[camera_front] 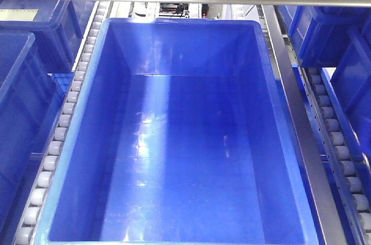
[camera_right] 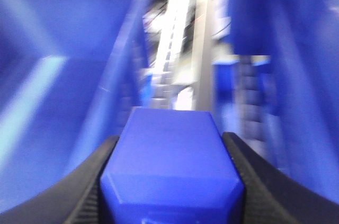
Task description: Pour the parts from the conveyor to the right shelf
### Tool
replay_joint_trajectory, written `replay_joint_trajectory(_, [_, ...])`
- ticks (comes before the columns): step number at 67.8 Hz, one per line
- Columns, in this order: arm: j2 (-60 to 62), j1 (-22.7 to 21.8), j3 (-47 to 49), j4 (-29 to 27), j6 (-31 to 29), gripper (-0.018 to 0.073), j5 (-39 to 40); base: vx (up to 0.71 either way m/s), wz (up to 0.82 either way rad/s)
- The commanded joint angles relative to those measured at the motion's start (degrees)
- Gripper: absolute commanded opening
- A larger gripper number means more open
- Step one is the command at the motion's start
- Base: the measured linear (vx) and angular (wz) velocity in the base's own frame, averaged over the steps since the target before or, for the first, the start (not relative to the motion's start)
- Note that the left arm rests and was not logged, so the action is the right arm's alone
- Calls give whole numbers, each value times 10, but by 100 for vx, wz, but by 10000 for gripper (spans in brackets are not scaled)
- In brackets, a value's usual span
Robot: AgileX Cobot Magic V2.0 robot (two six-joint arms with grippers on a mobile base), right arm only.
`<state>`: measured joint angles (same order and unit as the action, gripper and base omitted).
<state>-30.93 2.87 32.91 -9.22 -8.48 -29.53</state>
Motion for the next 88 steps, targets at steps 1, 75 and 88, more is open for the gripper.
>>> replay_joint_trajectory(1, [-58, 32, 51, -3, 1, -6, 41, 0, 0])
replay_joint_trajectory(75, [-756, 311, 581, 35, 16, -6, -268, 0, 0])
replay_joint_trajectory(88, [-825, 311, 644, 52, 16, -6, -311, 0, 0])
